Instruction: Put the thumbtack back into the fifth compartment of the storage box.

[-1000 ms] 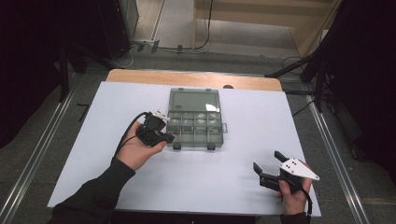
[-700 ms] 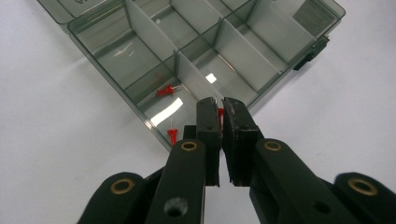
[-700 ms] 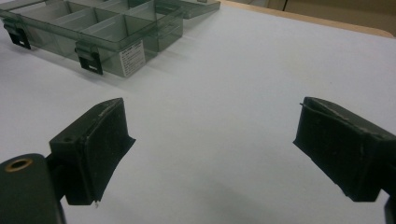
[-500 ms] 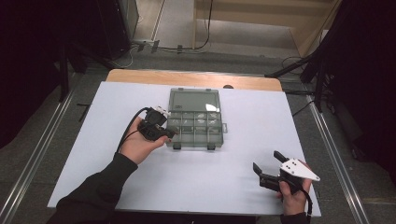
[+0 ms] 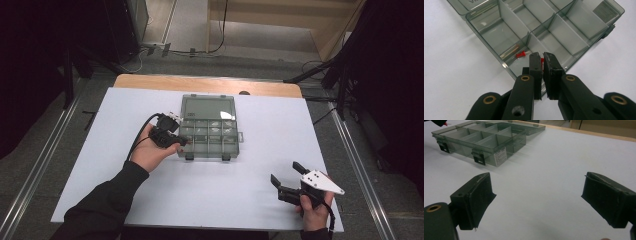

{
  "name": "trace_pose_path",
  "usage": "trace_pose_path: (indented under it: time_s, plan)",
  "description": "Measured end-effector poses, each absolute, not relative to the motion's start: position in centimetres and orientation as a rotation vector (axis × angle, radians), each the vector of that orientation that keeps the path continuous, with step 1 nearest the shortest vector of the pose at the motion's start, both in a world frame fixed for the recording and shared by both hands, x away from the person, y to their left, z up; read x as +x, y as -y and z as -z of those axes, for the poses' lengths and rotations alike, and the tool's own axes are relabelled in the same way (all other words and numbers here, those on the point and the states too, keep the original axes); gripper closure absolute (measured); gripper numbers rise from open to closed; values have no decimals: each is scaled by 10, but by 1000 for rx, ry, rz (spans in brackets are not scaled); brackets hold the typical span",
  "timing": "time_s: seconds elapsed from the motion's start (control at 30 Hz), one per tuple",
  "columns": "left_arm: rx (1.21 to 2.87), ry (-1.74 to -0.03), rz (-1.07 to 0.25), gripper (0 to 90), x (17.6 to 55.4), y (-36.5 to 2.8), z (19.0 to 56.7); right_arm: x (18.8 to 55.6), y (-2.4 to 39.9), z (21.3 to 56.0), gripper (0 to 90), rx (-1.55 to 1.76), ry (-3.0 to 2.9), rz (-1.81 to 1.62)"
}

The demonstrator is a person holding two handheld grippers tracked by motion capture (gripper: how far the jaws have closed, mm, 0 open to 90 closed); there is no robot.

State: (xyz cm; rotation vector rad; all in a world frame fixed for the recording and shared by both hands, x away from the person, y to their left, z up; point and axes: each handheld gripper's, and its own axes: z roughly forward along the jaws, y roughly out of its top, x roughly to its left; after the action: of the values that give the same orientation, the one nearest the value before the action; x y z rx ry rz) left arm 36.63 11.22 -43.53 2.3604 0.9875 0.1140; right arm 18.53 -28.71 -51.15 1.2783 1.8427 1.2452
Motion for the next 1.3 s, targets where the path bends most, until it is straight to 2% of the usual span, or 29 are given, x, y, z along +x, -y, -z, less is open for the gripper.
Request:
trace_pose_path:
  time_s: [0.13,0.23,0.43,0.5,0.53,0.6,0.87,1.3]
  plan:
    - [2350,-990,-106,836,369,-113,438,184,287,511,98,1283,-1836,-1257]
    - [2348,-995,-80,732,370,-113,439,184,287,511,98,1283,-1835,-1245]
    - [2301,-971,-57,418,370,-119,436,187,283,511,98,1262,-1847,-1227]
    - [2298,-966,-35,283,372,-120,436,187,282,511,98,1261,-1849,-1222]
    - [2297,-975,-31,158,373,-120,437,188,283,512,98,1259,-1851,-1219]
    - [2296,-981,9,15,376,-121,440,187,283,510,99,1279,-1842,-1227]
    - [2234,-954,27,0,377,-128,438,188,281,507,100,1278,-1827,-1251]
    - [2186,-1015,-77,0,384,-140,442,191,273,504,100,1273,-1833,-1237]
